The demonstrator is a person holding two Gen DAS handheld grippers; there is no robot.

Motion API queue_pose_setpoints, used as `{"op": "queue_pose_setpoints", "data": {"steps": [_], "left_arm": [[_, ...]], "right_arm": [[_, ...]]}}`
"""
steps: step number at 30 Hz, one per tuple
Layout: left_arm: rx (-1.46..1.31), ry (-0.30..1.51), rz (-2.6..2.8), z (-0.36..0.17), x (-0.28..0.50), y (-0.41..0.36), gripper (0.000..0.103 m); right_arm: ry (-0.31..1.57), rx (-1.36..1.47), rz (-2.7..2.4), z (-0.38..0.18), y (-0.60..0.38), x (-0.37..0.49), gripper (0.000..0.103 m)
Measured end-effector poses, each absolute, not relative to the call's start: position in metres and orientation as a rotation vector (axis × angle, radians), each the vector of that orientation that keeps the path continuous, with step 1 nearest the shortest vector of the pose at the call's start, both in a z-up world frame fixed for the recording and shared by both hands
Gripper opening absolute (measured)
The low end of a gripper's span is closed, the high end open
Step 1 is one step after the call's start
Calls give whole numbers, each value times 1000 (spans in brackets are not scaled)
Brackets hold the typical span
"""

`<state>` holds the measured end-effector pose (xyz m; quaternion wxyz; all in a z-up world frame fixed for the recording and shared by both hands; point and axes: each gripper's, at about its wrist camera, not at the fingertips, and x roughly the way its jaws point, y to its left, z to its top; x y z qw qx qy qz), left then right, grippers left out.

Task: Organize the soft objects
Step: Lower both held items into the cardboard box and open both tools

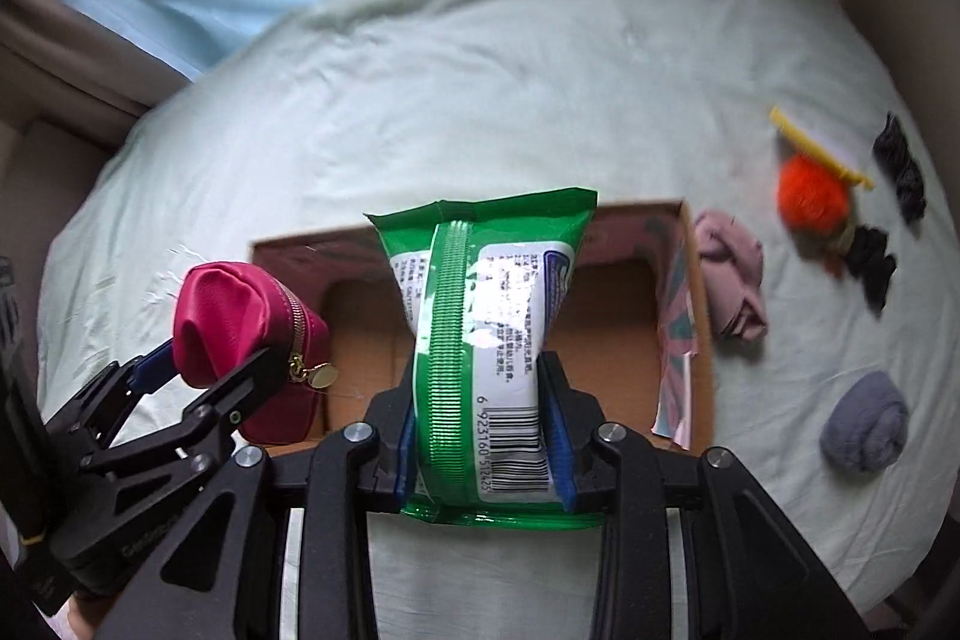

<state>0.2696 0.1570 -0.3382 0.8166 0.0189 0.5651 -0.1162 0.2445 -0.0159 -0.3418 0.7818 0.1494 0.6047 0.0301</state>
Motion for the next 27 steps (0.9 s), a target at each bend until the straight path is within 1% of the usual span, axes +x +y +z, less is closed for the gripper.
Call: {"op": "queue_pose_setpoints", "data": {"steps": [5,9,11,12,13,14,15,16,22,27], "left_arm": [[53,1276,-260,-385,285,151,72],[81,1310,-275,-402,292,143,72],[101,1321,-283,-405,294,140,78],[111,1327,-288,-407,295,139,85],[124,1329,-297,-409,297,138,92],[146,1330,-307,-410,297,137,97],[169,1336,-313,-413,296,137,103],[176,1340,-317,-412,296,138,103],[195,1344,-332,-410,292,146,103],[188,1349,-323,-406,290,149,103]], "right_arm": [[1404,333,45,-385,-19,261,32],[1453,354,16,-405,-24,269,32],[1462,358,7,-412,-26,274,32],[1462,354,5,-414,-26,277,34],[1463,348,0,-416,-25,279,51],[1462,348,-9,-418,-26,283,66],[1461,359,-9,-421,-27,285,100],[1457,375,-6,-423,-29,286,103],[1461,397,0,-428,-33,281,103],[1439,392,6,-420,-29,276,103]]}}
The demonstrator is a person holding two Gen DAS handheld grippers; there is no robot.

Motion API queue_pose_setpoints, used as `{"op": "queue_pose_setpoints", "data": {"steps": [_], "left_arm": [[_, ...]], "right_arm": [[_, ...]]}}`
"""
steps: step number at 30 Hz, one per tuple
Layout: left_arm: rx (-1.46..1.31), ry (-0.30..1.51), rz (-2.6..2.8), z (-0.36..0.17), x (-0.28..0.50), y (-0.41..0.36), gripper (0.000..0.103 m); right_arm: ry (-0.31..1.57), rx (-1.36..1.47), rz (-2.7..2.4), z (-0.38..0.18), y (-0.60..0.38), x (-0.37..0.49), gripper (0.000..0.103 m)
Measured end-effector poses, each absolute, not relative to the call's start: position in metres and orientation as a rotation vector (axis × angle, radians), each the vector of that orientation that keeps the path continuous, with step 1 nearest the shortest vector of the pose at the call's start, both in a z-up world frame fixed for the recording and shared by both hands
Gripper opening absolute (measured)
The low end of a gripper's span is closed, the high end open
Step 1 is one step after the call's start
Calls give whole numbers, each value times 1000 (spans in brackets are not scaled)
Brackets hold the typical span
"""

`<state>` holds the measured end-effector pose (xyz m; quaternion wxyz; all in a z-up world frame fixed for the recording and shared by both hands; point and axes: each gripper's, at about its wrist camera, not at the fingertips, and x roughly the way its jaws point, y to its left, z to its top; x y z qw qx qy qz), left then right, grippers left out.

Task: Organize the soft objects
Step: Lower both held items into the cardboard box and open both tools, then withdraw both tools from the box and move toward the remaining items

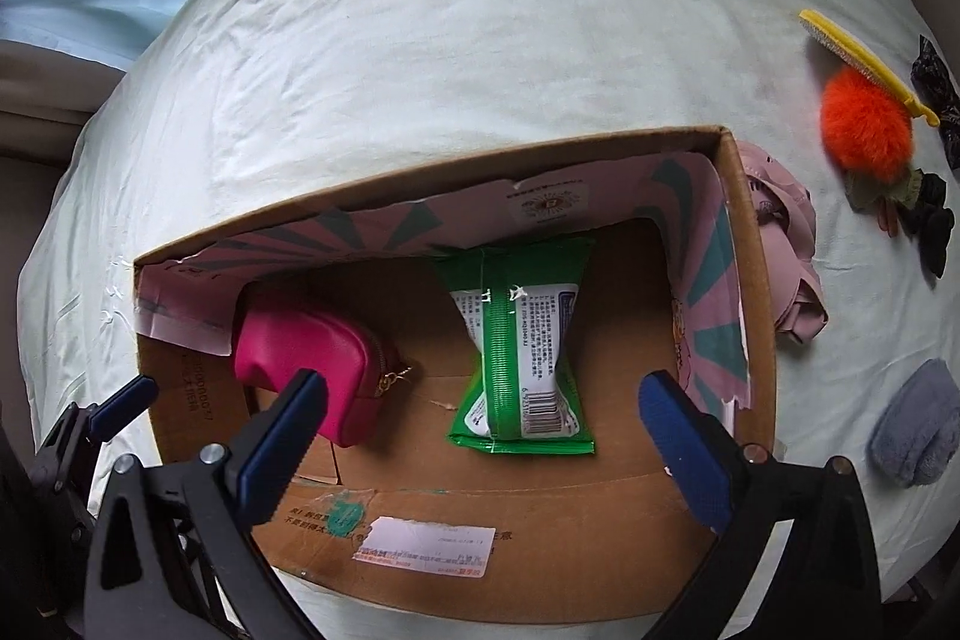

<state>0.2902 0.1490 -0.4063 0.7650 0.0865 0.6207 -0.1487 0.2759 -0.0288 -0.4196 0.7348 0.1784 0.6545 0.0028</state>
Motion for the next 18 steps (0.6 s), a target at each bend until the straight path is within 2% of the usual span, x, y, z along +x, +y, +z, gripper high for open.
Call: {"op": "queue_pose_setpoints", "data": {"steps": [10,18], "left_arm": [[187,1290,-283,-367,275,157,103],[219,1178,-229,-304,248,166,103]], "right_arm": [[1362,343,35,-374,-21,260,103],[1229,222,63,-297,-9,230,103]]}}
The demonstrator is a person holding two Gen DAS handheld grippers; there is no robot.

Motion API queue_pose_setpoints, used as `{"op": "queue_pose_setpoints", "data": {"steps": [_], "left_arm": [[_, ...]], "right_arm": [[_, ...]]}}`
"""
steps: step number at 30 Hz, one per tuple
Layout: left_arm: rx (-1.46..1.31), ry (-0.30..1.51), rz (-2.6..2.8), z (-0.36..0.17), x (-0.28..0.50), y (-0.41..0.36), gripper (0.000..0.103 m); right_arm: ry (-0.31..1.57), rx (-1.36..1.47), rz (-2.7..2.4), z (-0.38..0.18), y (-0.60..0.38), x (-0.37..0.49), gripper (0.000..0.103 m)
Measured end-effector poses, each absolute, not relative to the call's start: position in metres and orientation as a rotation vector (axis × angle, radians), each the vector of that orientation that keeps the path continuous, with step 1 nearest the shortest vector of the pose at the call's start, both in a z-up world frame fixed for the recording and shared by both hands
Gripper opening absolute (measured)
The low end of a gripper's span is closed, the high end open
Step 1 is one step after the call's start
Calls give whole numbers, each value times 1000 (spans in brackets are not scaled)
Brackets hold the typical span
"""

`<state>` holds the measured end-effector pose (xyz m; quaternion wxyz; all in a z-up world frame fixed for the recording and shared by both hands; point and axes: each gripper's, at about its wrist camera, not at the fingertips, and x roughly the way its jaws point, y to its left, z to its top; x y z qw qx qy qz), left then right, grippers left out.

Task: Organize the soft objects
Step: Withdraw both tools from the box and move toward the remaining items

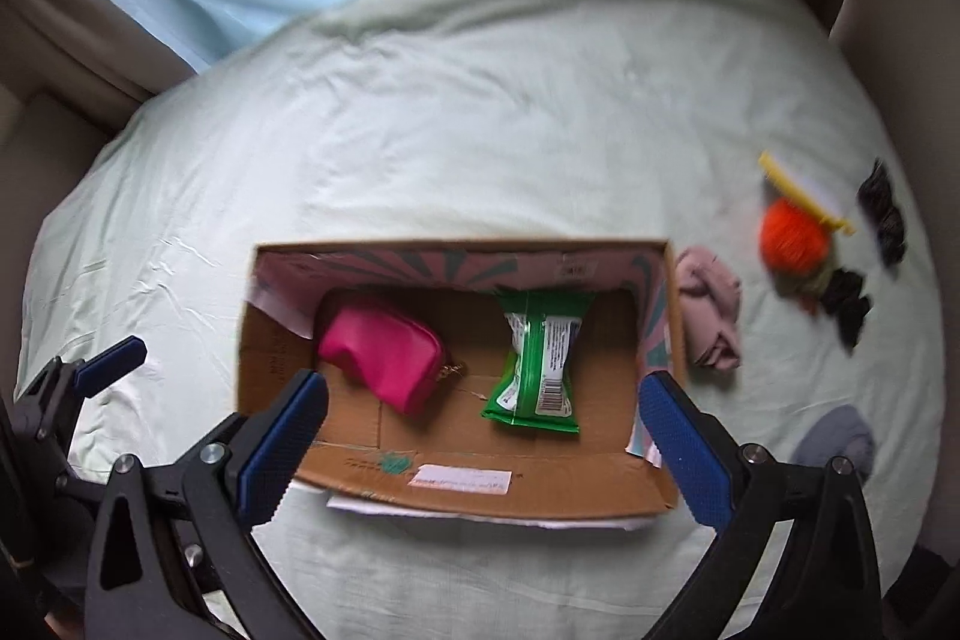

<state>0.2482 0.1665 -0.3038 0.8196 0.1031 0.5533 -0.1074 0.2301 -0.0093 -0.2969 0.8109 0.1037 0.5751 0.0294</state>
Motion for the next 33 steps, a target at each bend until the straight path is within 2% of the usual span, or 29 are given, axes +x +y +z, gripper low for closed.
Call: {"op": "queue_pose_setpoints", "data": {"steps": [17,25,33], "left_arm": [[178,883,-208,-150,158,169,103],[144,759,-228,-106,109,164,103],[127,734,-258,-99,82,140,103]], "right_arm": [[801,86,-51,-119,-31,105,103],[685,86,-178,-90,-60,44,103],[660,105,-240,-89,-95,13,103]]}}
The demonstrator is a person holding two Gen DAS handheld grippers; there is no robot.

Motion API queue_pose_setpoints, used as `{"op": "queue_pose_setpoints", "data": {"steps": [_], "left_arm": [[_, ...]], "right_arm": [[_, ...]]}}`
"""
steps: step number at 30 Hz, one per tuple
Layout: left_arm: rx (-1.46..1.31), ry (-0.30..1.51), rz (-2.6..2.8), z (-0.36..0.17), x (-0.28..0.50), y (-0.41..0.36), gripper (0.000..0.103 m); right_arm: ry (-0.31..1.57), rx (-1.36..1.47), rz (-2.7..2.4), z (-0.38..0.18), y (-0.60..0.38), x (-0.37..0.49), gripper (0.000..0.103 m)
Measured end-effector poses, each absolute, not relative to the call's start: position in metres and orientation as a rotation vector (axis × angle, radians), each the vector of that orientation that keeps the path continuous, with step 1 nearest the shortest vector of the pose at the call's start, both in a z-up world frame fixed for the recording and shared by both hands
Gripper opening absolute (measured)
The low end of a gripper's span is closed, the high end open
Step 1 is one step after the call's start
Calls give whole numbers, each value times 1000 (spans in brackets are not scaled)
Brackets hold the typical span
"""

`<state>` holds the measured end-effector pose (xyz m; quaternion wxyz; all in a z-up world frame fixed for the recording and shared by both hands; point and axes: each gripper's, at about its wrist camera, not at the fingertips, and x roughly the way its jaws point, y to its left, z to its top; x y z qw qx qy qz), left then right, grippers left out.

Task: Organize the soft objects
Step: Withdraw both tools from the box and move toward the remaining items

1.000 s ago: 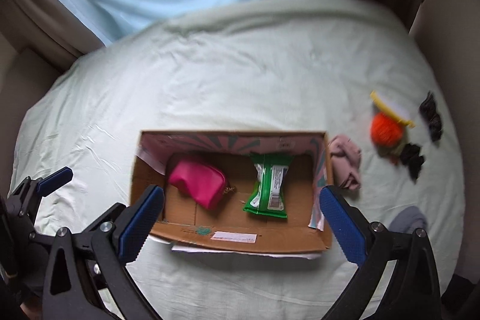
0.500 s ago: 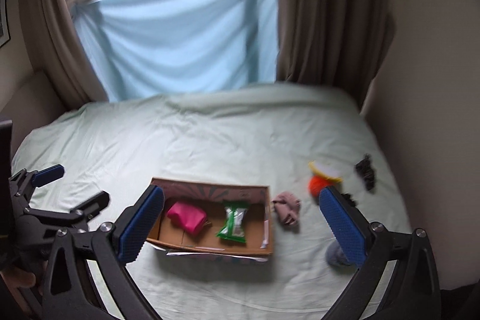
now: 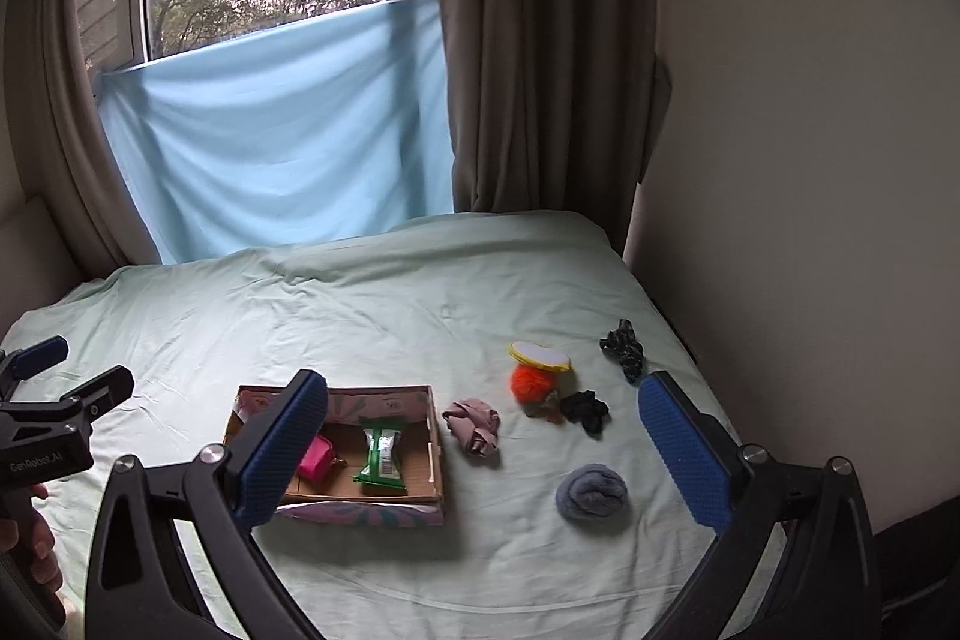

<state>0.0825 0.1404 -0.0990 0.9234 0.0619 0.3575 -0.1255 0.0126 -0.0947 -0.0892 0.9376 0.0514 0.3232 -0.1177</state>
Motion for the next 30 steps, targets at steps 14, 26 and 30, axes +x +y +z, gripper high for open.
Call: {"op": "queue_pose_setpoints", "data": {"steps": [14,26,30], "left_arm": [[89,738,-187,-109,58,50,103],[-5,762,-68,-162,74,-49,103],[-5,805,-44,-201,94,-80,103]], "right_arm": [[652,132,-181,-101,-188,-3,103],[724,92,5,-156,-270,44,103],[753,101,63,-188,-290,71,103]]}}
